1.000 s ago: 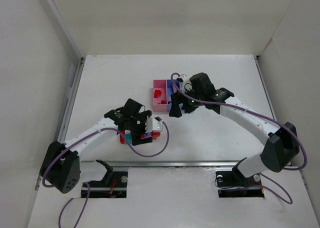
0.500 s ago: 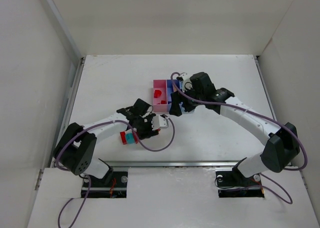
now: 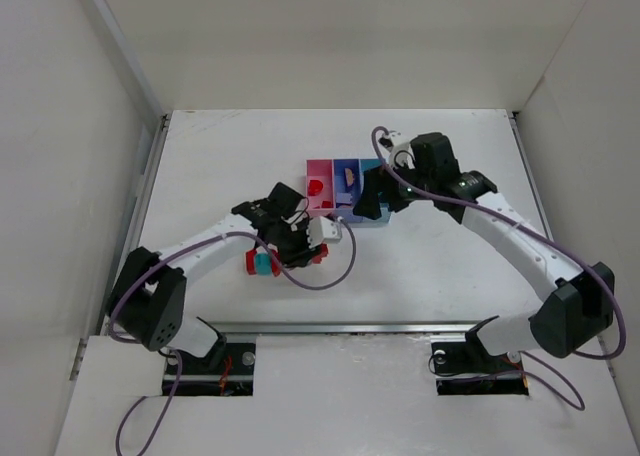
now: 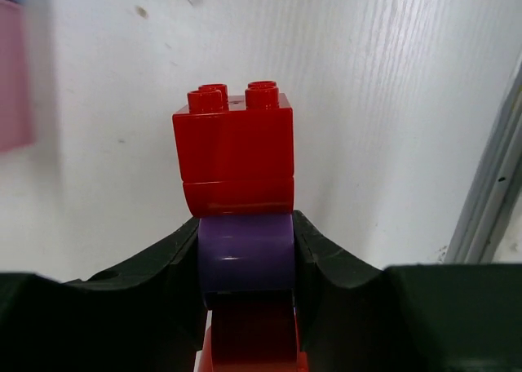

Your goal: Sort the legos into containers by color

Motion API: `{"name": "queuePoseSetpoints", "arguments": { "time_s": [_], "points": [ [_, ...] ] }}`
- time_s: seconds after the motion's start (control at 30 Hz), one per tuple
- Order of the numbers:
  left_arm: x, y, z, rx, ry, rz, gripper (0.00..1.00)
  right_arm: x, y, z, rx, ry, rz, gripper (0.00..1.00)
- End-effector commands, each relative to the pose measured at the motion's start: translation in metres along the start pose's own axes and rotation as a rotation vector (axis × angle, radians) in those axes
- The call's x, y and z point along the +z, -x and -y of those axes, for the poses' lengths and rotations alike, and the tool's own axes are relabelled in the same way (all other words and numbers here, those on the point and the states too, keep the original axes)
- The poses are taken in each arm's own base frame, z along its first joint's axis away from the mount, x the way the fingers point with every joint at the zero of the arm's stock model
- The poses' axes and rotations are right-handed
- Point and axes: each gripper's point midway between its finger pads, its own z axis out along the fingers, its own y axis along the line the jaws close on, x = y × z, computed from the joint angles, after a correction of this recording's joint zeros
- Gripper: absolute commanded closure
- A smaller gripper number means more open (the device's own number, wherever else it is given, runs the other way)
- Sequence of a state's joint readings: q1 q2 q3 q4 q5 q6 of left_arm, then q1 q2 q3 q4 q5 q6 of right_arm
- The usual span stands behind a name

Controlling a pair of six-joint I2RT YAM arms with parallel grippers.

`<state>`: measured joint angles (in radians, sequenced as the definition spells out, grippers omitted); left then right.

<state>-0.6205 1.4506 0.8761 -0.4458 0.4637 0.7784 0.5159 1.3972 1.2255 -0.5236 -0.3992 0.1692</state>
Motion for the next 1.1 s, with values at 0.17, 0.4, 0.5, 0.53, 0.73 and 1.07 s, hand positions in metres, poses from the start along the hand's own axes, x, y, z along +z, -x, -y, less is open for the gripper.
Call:
{"name": "queuePoseSetpoints", "arguments": {
  "time_s": [0.17,0.4,0.5,0.53,0.73,1.07],
  "points": [
    [-0.111,0.123,-0.005,0.142,0.11,0.341,1.0,-0.063,0.048,-0.081,-0.148,0.352,0.202,0.0],
    [-0.142,0.147,0.017,0.167,0.047,0.43,1.0,-0.076,0.049,-0.09,-0.371,0.314,0.282,0.07],
    [-0.14,0.141,0.021,0.168,0.017,0.403,1.0,-0.073,0.045,-0.102,-0.425,0.33,0.267,0.15],
    [-0.143,0.146,0.024,0.192,0.007,0.422,1.0,-0.072,0.044,-0.105,-0.443,0.327,0.267,0.16],
    [-0.15,0.156,0.031,0.196,-0.084,0.504,1.0,-0.075,0.058,-0.126,-0.568,0.371,0.32,0.36],
    [-0.152,0.161,0.027,0.202,-0.092,0.513,1.0,-0.06,0.048,-0.135,-0.631,0.468,0.284,0.38]
  ]
}}
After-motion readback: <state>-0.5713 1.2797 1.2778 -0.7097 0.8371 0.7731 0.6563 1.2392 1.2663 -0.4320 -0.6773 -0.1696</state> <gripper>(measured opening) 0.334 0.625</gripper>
